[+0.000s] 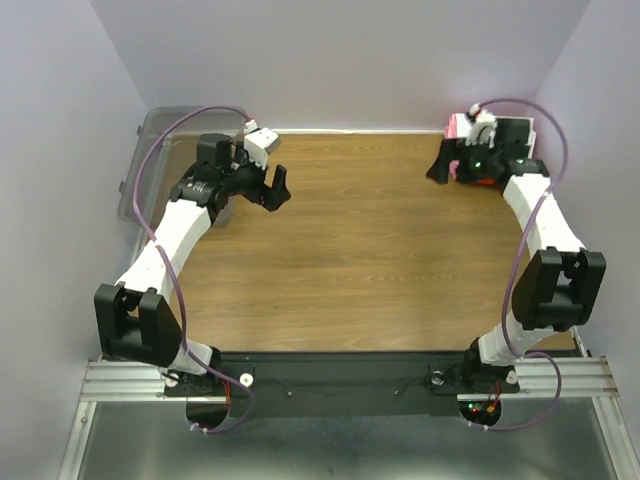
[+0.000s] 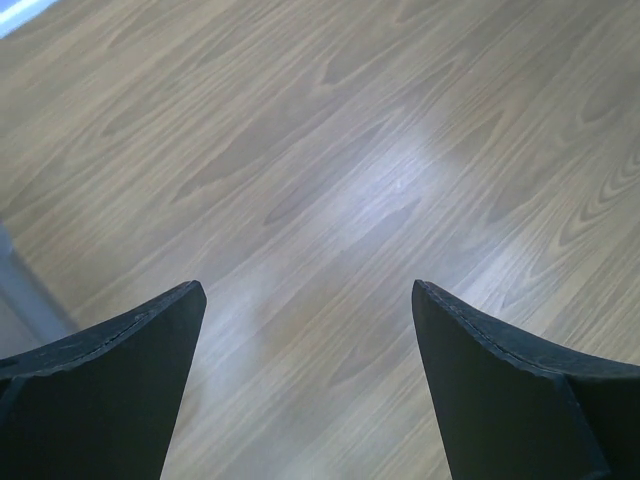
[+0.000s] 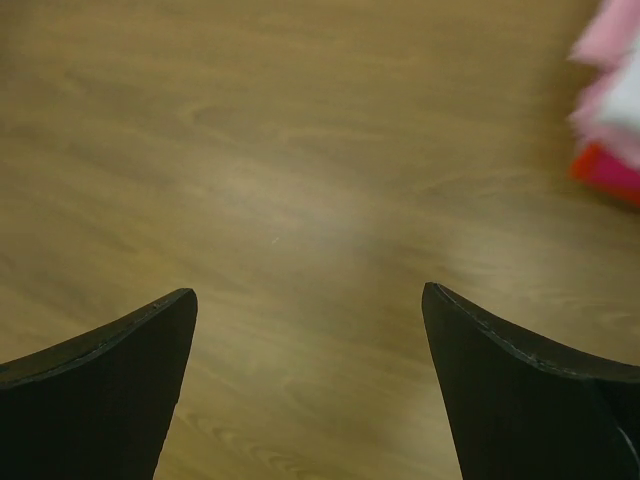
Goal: Fold and stack the t-shirts
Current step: Neatly place the folded tshirt to the corner
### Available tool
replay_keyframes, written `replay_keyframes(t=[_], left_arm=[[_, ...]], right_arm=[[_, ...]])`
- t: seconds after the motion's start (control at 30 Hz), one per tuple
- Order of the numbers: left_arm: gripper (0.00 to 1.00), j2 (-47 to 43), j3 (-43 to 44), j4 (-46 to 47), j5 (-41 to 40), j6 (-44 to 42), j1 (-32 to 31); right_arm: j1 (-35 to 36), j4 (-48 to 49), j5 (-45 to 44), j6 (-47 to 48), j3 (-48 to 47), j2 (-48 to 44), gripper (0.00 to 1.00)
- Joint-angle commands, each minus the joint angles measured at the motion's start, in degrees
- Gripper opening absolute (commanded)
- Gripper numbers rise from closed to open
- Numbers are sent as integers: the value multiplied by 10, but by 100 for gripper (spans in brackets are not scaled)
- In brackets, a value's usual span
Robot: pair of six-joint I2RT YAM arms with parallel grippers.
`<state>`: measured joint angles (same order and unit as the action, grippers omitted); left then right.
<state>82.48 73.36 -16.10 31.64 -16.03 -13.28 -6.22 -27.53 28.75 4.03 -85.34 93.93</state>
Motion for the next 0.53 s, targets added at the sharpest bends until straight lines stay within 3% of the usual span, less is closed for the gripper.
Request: replay_keyframes(t=[0.0,0.2,0.37,0.5], left_arm=[[96,-38,-37,-21,-53,11,5],[96,-72,-117,-18,-107,8,6],[96,-95,-164,1,-134,8,6],[96,-109,-153,-4,-154,12,7]], right_arm=[[59,-13,10,-14,95,-74,100],[127,-13,-23,-10,224,-136,100],[146,-12,-35,-12,251,-168,100],[146,-12,-55,-6,242,-189,100]])
